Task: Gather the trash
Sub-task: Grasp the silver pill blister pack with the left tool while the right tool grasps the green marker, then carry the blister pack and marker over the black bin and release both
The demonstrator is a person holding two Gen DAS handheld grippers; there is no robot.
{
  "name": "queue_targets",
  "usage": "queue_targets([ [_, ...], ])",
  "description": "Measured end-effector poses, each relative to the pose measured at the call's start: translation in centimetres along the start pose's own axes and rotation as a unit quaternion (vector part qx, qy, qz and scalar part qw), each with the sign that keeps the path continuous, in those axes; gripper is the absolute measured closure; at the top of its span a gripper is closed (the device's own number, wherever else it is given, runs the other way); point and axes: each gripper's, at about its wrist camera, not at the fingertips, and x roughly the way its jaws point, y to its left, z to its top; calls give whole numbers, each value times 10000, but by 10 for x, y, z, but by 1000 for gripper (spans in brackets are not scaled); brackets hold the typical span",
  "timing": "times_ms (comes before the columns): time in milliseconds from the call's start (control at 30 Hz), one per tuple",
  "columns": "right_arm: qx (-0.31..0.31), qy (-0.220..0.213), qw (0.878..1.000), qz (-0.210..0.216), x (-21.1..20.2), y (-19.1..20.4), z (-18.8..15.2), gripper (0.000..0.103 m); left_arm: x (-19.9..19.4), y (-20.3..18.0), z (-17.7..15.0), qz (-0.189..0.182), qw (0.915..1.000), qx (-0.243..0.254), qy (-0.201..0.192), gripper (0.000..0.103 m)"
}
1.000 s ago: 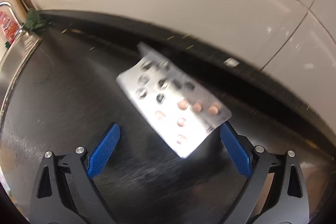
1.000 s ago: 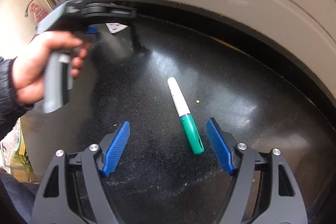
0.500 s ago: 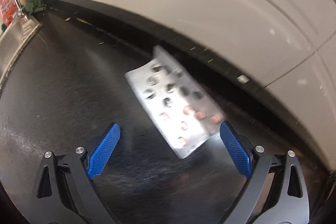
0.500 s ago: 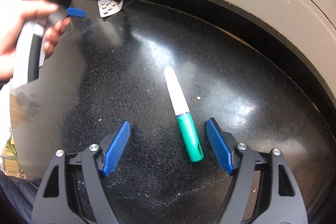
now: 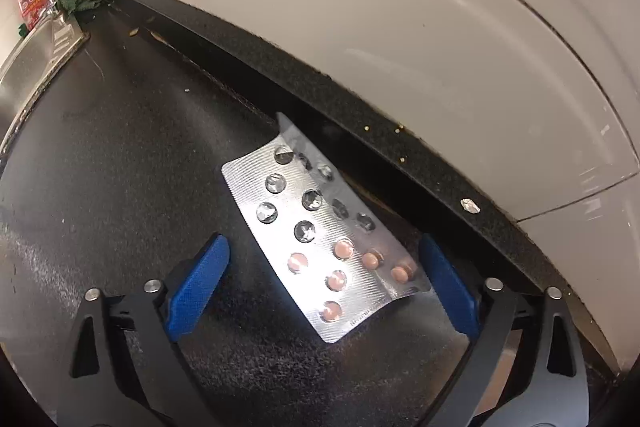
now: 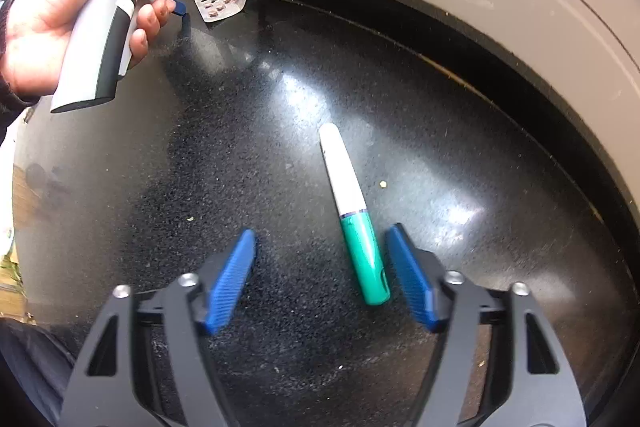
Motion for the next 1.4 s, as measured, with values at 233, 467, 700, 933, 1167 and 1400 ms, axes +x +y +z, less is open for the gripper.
queue_targets([
  [233,-13,14,9999,168,-5,7,2,89,-17,19,-13,-458,9988,-145,-53,51],
  [467,332,70,9990,289,-19,8,-9,89,-37,48,-38,-806,9967,50,100,66],
  [700,510,-131,9984,229,-59,19,-30,89,-87,63,-82,-1053,9918,720,38,66],
  [933,691,-453,9964,180,-108,43,-57,89,-147,71,-148,-1075,9806,1617,-258,65],
  [1167,744,-658,9950,41,-135,60,-80,89,-185,80,-209,-1046,9716,2097,-317,65],
  [1400,796,-815,9935,-48,-151,67,-95,89,-204,88,-243,-1071,9666,2300,-360,65],
])
